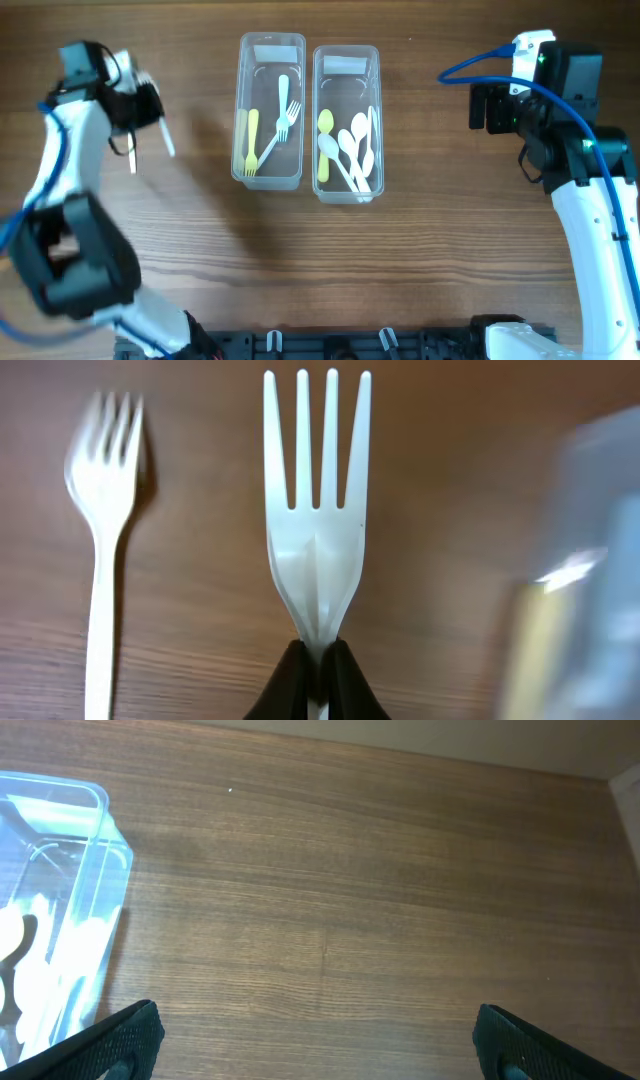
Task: Pack container
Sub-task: 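Lower the white fork into the left container and release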
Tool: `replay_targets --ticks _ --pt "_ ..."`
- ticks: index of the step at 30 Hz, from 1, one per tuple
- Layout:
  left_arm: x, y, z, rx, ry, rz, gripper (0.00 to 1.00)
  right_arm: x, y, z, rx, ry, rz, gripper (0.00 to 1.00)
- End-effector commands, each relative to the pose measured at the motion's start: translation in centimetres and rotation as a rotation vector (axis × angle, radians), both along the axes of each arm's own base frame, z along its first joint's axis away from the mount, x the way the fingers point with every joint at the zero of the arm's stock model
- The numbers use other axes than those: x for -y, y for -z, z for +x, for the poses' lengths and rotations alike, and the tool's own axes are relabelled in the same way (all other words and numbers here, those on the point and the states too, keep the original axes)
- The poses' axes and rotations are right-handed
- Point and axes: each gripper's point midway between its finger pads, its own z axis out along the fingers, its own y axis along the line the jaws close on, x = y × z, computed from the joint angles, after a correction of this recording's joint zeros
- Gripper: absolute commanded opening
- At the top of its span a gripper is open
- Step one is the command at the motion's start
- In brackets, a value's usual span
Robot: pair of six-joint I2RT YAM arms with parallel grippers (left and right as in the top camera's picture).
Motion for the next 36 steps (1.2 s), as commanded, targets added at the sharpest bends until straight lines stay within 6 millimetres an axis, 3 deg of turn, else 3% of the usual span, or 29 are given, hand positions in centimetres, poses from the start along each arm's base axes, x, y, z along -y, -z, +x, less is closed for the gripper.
replay_targets --ticks 1,3,5,9,13,15,17,19,20,23,27,31,33,34,36 --pt "7.2 -10.3 -0.2 0.242 0.161 -0.207 0.04 0.4 0.0 0.2 0.000 0.010 -0.021 1.00" --pt "10.3 -12.0 -0.8 0.271 0.242 -0.239 0.04 0.4 0.0 0.2 -0.001 0.010 -0.021 1.00" --pt "14.5 -12.1 -1.4 0.257 0.336 -0.249 0.04 0.4 0.0 0.2 0.000 0.010 -0.021 1.00" --pt "19.7 -9.3 -1.6 0.188 0.403 -0.165 0.04 0.4 0.0 0.2 0.000 0.010 -0.021 1.00" --pt "21.2 -6.7 -0.7 0.144 0.328 -0.049 0.04 0.4 0.0 0.2 0.000 0.010 -0.021 1.00" --pt "22.0 -6.3 -0.5 0.147 0.343 -0.041 0.10 0.4 0.0 0.2 -0.001 0.010 -0.021 1.00" --pt "22.4 -6.1 -0.2 0.155 0.349 -0.042 0.48 0.4 0.0 0.2 0.000 0.010 -0.021 1.00" --pt "22.3 -6.3 0.1 0.169 0.346 -0.043 0.72 0.4 0.0 0.2 0.000 0.010 -0.021 1.00" --pt "22.0 -6.5 0.4 0.179 0.339 -0.043 0.86 0.4 0.0 0.2 -0.001 0.010 -0.021 1.00" --pt "20.8 -6.9 0.9 0.195 0.311 -0.042 0.98 0.4 0.0 0.2 0.000 0.010 -0.021 1.00" --pt "17.7 -7.5 1.3 0.201 0.246 -0.034 0.99 0.4 0.0 0.2 0.000 0.010 -0.020 1.00" --pt "11.2 -8.9 1.1 0.205 0.107 -0.019 0.99 0.4 0.0 0.2 0.000 0.010 -0.020 1.00" --pt "8.0 -8.5 0.6 0.175 0.038 -0.001 0.99 0.4 0.0 0.2 0.000 0.010 -0.021 1.00" --pt "4.6 -7.8 -0.3 0.130 -0.047 0.038 1.00 0.4 0.0 0.2 0.000 0.010 -0.021 1.00" --pt "0.2 -6.9 -1.6 0.074 -0.163 0.109 1.00 0.4 0.0 0.2 0.000 0.010 -0.021 1.00"
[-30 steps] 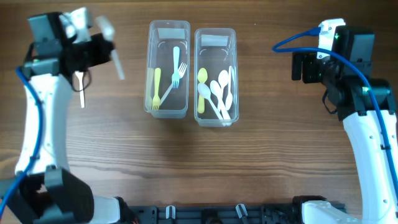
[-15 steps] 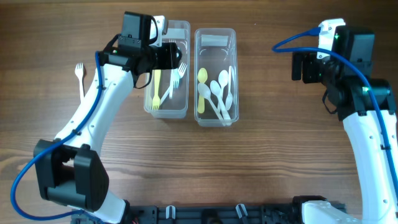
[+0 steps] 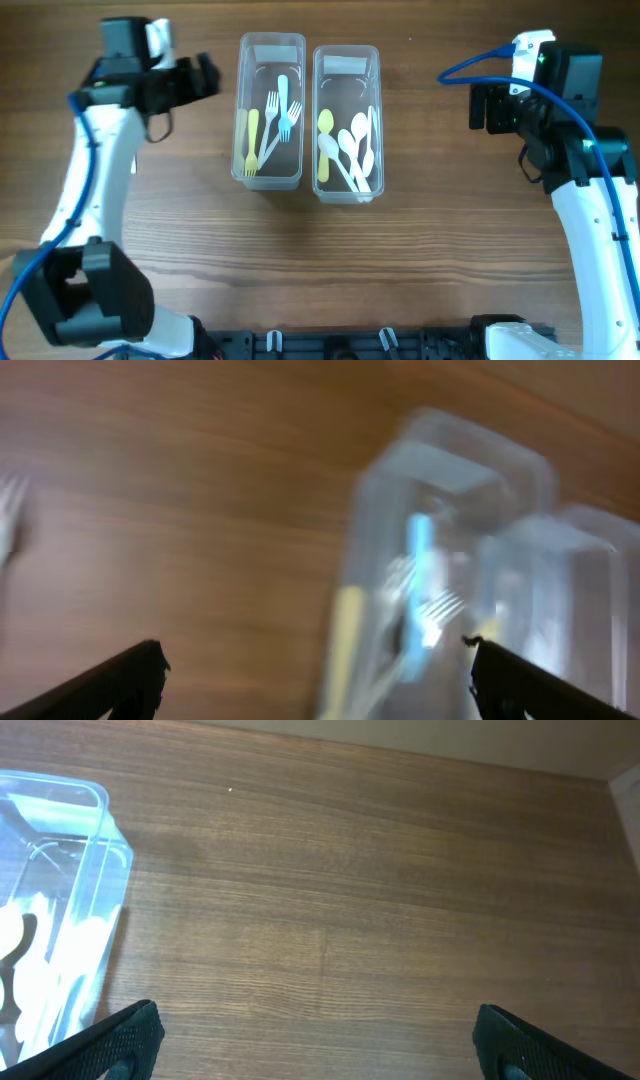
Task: Pack container
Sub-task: 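Lower the white fork into the left container and release, then grasp the last white fork with the left gripper and lift it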
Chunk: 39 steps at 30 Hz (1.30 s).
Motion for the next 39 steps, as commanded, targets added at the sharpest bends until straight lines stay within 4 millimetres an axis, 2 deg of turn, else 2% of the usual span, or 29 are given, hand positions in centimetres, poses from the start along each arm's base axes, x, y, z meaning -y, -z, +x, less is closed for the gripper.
replay_targets --ticks 1,4,8,14,16,17,18,25,27,33,34,35,38,39 --pt "-8.6 0.2 -2.4 -0.060 -0.225 0.126 1.00 0.4 0.0 0.2 0.000 0.012 -0.018 1.00" --pt "-13.1 1.1 -3.8 -0.100 -0.306 0.163 0.99 0.4 0.0 0.2 0.000 0.012 -0.018 1.00" --pt "-15.6 4.4 -4.7 -0.183 -0.283 0.189 0.99 0.4 0.0 0.2 0.000 0.012 -0.018 1.00" --pt "-14.8 12.2 -3.9 -0.307 -0.115 0.145 0.96 0.4 0.0 0.2 0.000 0.012 -0.018 1.00" --pt "-14.9 14.2 -3.7 -0.328 -0.072 0.157 0.89 0.4 0.0 0.2 0.000 0.012 -0.018 1.00" --pt "-15.0 15.0 -3.5 -0.332 -0.065 0.158 0.79 0.4 0.0 0.2 0.000 0.012 -0.018 1.00" --pt "-15.0 15.6 -3.3 -0.333 -0.064 0.156 0.74 0.4 0.0 0.2 0.000 0.012 -0.018 1.00" --pt "-15.1 16.6 -1.4 -0.270 -0.048 0.161 0.75 0.4 0.0 0.2 0.000 0.013 -0.018 1.00" --pt "-15.1 16.9 -1.2 -0.263 -0.018 0.179 0.72 0.4 0.0 0.2 0.000 0.012 -0.018 1.00" --pt "-14.6 19.8 -1.3 -0.293 0.032 0.156 0.68 0.4 0.0 0.2 0.000 0.012 -0.018 1.00" --pt "-14.5 20.1 -1.4 -0.297 0.033 0.150 0.64 0.4 0.0 0.2 0.000 0.012 -0.018 1.00" --pt "-14.3 20.2 -1.4 -0.298 0.037 0.142 0.54 0.4 0.0 0.2 0.000 0.012 -0.018 1.00" --pt "-14.2 20.3 -1.5 -0.302 0.036 0.131 0.17 0.4 0.0 0.2 0.000 0.012 -0.018 1.00" --pt "-14.1 20.3 -1.6 -0.308 0.037 0.128 0.11 0.4 0.0 0.2 0.000 0.012 -0.018 1.00"
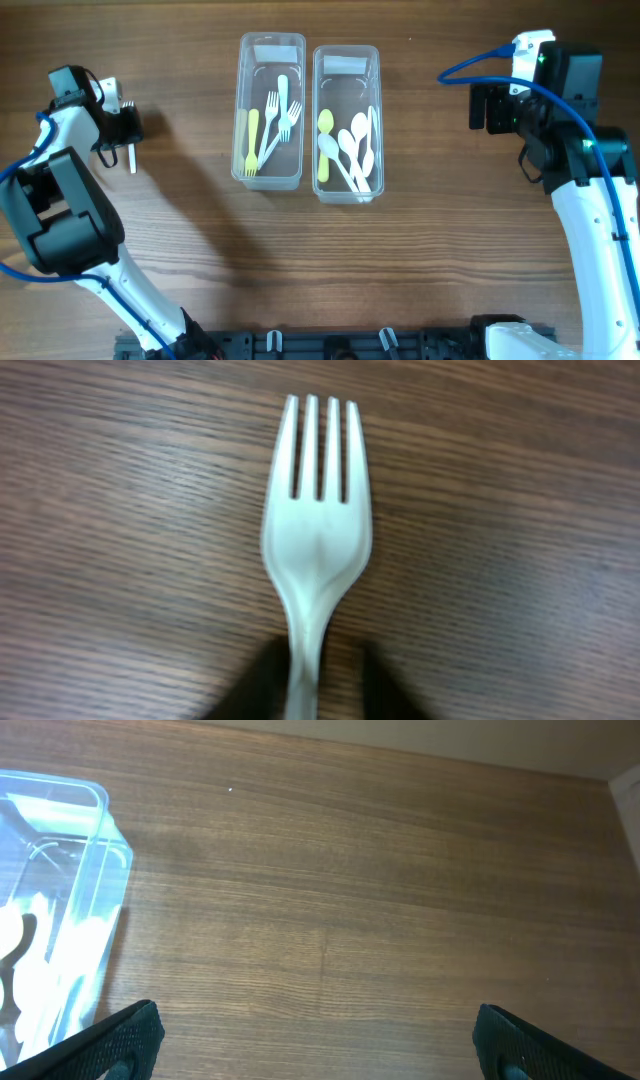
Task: Pack container
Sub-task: 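Grasp the last white fork with the left gripper and lift it, then place the white fork into the left container and release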
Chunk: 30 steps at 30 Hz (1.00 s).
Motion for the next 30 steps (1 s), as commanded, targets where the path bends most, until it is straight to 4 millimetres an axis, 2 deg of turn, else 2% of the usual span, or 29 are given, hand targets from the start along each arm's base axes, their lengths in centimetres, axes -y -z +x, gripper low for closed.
replay_targets --ticks 1,5,7,11,14,16,17,20,22,26,28,30 --pt "1.5 2.8 -1.3 -0.070 0.008 -0.072 0.04 0.4 0.0 0.2 0.000 0.013 -0.018 1.00" --pt "1.5 -0.6 -0.5 -0.007 -0.042 -0.067 0.04 0.4 0.0 0.2 0.000 0.012 -0.018 1.00" --pt "1.7 -3.7 0.2 0.055 -0.034 -0.045 0.04 0.4 0.0 0.2 0.000 0.012 -0.018 1.00" --pt "2.7 -11.4 1.0 0.211 -0.053 -0.017 0.04 0.4 0.0 0.2 0.000 0.012 -0.018 1.00" --pt "5.0 -17.7 0.7 0.332 -0.063 -0.020 0.04 0.4 0.0 0.2 0.000 0.012 -0.018 1.00" --pt "7.8 -20.7 0.2 0.387 -0.003 -0.039 0.04 0.4 0.0 0.2 0.000 0.012 -0.018 1.00" --pt "10.0 -22.0 -0.3 0.404 0.047 -0.066 0.04 0.4 0.0 0.2 0.000 0.012 -0.018 1.00" --pt "15.7 -23.0 -1.8 0.381 0.169 -0.125 0.04 0.4 0.0 0.2 0.000 0.012 -0.018 1.00" --pt "20.1 -22.4 -2.5 0.336 0.251 -0.160 0.04 0.4 0.0 0.2 0.000 0.013 -0.018 1.00" --pt "26.2 -21.3 -2.8 0.307 0.357 -0.202 0.04 0.4 0.0 0.2 0.000 0.012 -0.018 1.00" --pt "28.1 -20.7 -2.5 0.301 0.354 -0.197 0.04 0.4 0.0 0.2 0.000 0.012 -0.018 1.00" --pt "29.1 -19.5 -2.3 0.279 0.346 -0.152 0.04 0.4 0.0 0.2 0.000 0.012 -0.018 1.00"
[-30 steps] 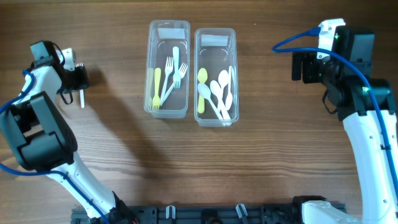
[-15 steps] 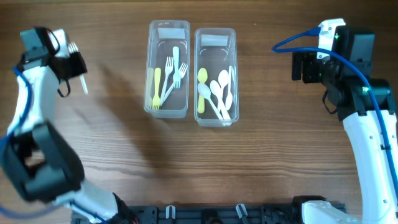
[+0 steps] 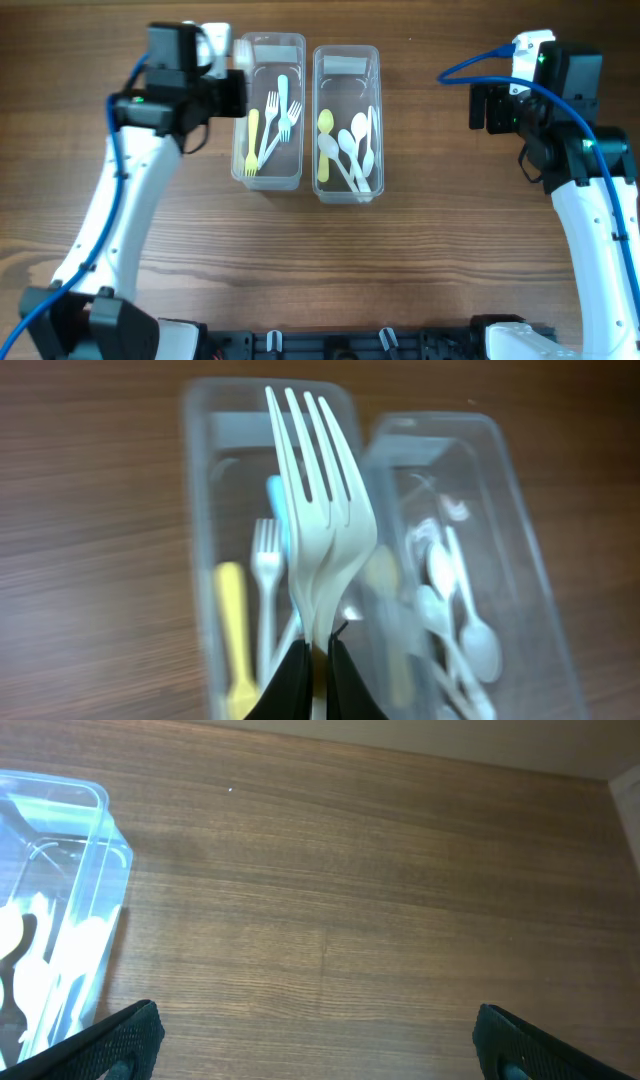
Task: Pack container
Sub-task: 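Place the white fork into the left container and release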
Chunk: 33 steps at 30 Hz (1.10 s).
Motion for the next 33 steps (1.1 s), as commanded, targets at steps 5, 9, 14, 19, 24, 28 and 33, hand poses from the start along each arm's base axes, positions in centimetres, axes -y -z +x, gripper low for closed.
replay_targets --ticks 5,9,14,19,24,28,33 --pt "3.4 5.1 0.3 -0.104 -0.028 0.080 0.04 0.4 0.0 0.2 0.000 0.012 -0.018 1.00" --pt "3.8 6.9 1.0 -0.131 -0.039 0.078 0.04 0.4 0.0 0.2 0.000 0.012 -0.018 1.00" --pt "4.0 7.1 1.4 -0.122 -0.044 0.071 0.06 0.4 0.0 0.2 0.000 0.012 -0.019 1.00" --pt "3.5 7.0 1.7 -0.110 -0.060 0.089 1.00 0.4 0.0 0.2 0.000 0.012 -0.019 1.00" --pt "1.5 4.9 3.4 -0.009 -0.141 0.139 1.00 0.4 0.0 0.2 0.000 0.012 -0.018 1.00" --pt "-4.2 -2.1 4.6 0.166 -0.329 0.198 1.00 0.4 0.0 0.2 0.000 0.012 -0.018 1.00" --pt "-14.3 -7.7 2.7 0.278 -0.626 0.305 1.00 0.4 0.0 0.2 0.000 0.012 -0.018 1.00"
